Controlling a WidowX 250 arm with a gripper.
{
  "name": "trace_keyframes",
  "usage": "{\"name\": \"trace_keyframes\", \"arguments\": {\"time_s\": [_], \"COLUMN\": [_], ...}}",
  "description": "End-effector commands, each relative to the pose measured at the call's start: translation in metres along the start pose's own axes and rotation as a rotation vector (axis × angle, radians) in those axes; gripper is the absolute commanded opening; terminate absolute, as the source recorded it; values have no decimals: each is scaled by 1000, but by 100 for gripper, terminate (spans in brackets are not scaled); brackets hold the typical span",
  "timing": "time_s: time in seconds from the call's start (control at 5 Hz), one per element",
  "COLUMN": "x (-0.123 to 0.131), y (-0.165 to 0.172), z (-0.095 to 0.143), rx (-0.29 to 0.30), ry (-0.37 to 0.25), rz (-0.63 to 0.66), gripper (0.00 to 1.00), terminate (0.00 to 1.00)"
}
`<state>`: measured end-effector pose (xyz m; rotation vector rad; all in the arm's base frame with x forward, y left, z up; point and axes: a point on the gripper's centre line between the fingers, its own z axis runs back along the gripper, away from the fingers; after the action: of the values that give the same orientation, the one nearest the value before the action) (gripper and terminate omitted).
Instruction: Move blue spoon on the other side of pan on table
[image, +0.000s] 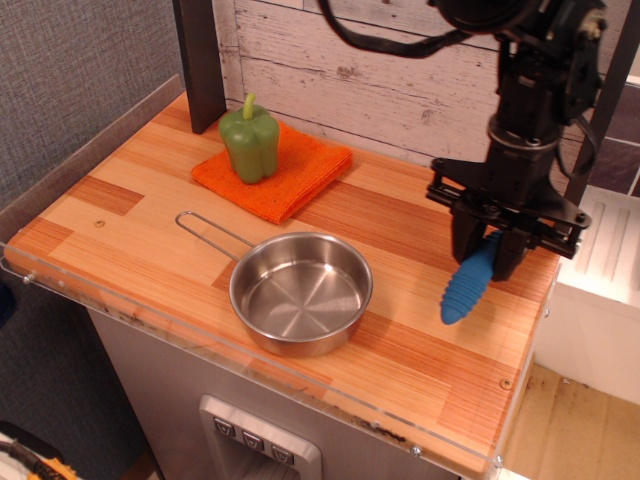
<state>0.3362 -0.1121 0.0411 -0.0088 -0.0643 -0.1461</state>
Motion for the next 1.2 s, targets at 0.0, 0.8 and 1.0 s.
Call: {"name": "trace_keyframes", "arguments": {"time_s": [0.0, 0.8, 1.0], "x": [-5, -4, -6], "y": [23, 27, 32], "z": [-2, 2, 45], "rx": [28, -26, -77], "ry": [3, 6, -66], "rz": [47, 32, 7], "gripper": [0, 100, 100], "terminate": [0, 0, 0]}}
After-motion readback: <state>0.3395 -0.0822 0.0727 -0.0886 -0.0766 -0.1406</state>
